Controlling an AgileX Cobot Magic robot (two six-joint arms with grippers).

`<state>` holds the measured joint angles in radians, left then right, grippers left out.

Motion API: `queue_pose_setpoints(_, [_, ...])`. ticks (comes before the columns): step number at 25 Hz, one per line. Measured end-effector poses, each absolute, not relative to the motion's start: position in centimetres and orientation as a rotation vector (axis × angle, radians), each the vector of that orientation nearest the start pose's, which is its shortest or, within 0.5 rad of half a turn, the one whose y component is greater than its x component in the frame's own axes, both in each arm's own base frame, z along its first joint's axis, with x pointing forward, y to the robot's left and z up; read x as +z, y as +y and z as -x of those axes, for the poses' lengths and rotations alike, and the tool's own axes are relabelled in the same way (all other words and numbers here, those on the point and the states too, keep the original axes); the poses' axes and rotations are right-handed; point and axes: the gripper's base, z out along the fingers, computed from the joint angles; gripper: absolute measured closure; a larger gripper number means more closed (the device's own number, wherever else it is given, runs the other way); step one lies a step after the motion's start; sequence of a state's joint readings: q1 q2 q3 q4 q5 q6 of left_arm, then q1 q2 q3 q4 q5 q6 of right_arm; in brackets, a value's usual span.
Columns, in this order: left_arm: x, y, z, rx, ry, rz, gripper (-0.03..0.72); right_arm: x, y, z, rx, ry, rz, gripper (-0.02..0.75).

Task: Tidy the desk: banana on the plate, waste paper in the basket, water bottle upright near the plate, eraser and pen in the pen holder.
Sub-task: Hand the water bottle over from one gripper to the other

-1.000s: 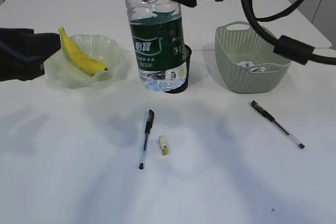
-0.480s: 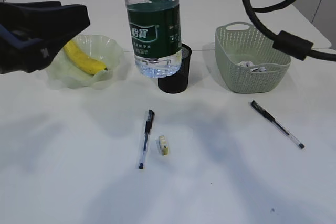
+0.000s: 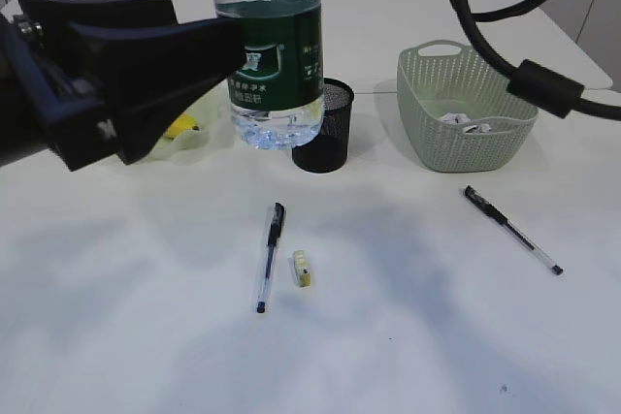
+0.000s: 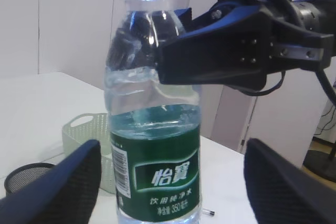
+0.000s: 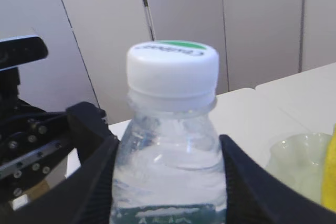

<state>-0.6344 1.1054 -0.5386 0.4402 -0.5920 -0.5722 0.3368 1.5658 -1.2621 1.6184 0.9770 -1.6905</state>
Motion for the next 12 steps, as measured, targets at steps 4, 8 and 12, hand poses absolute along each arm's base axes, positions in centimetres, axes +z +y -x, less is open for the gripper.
queue_pose_setpoints(4, [29.7, -15.7, -17.5, -0.908, 1.507, -0.496, 0.05, 36.7, 18.4, -29.0, 1.086, 1.418, 1.044, 0.353])
queue_pose_setpoints(8, [29.5, -15.9, -17.6, -0.93, 1.505, -0.495, 0.047, 36.8, 18.4, -28.7, 1.117, 1.399, 1.066, 0.353])
queue_pose_setpoints(12, [29.6, -16.0, -17.5, -0.933, 1.491, -0.516, 0.047, 36.9, 19.1, -28.1, 1.153, 1.375, 1.09, 0.353])
